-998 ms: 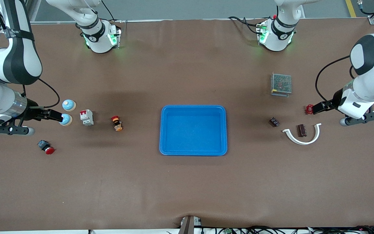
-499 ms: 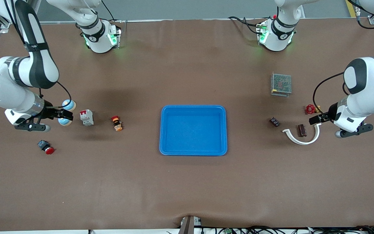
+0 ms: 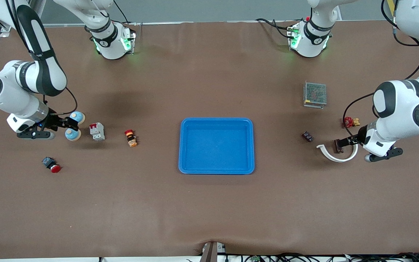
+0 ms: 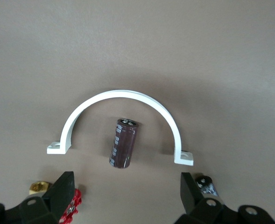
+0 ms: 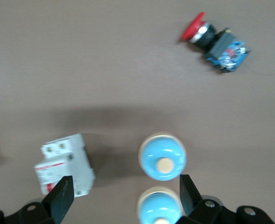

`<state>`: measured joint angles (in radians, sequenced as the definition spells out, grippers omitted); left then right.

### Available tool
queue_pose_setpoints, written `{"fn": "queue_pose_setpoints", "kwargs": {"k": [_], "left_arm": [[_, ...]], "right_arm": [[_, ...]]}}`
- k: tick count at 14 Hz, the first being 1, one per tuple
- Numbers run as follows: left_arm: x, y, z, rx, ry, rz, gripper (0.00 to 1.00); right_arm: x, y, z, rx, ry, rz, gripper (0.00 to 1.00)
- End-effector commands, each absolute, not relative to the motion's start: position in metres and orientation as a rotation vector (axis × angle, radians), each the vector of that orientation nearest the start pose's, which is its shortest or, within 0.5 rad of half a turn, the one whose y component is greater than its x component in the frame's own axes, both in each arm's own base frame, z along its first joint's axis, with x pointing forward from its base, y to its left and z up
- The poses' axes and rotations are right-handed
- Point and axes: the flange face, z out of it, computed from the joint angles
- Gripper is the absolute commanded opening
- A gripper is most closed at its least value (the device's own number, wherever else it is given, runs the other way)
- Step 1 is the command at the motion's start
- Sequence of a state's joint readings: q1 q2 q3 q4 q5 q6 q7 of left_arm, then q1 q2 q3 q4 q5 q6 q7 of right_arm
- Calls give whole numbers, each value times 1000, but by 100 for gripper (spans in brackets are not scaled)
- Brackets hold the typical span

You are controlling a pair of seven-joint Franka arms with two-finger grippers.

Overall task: Place electrolytic capacitor and blue bell in tray
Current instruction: 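Close the right gripper on the bell while the left gripper grasps the capacitor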

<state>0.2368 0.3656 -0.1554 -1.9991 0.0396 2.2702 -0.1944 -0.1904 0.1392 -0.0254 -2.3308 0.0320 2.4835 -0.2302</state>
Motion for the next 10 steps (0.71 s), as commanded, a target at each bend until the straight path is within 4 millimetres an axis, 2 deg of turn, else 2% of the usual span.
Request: {"fn": "queue_pose_setpoints", "kwargs": {"k": [1, 2, 4, 8, 10], "left_arm": [[593, 63, 250, -3152, -422, 165, 89], [592, 63, 244, -3150, -417, 181, 85], [592, 63, 231, -3152, -417, 193, 83], [590, 62, 206, -3155, -414, 222, 78], [590, 62, 201, -3155, -413, 219, 75]], "right_arm": [[496, -138, 269, -3144, -32, -69, 100], [495, -147, 261, -3147, -46, -78, 100], [494, -154, 248, -3150, -39, -87, 100], [487, -152, 218, -3156, -26, -117, 100], [486, -151, 210, -3152, -8, -113, 100]]}}
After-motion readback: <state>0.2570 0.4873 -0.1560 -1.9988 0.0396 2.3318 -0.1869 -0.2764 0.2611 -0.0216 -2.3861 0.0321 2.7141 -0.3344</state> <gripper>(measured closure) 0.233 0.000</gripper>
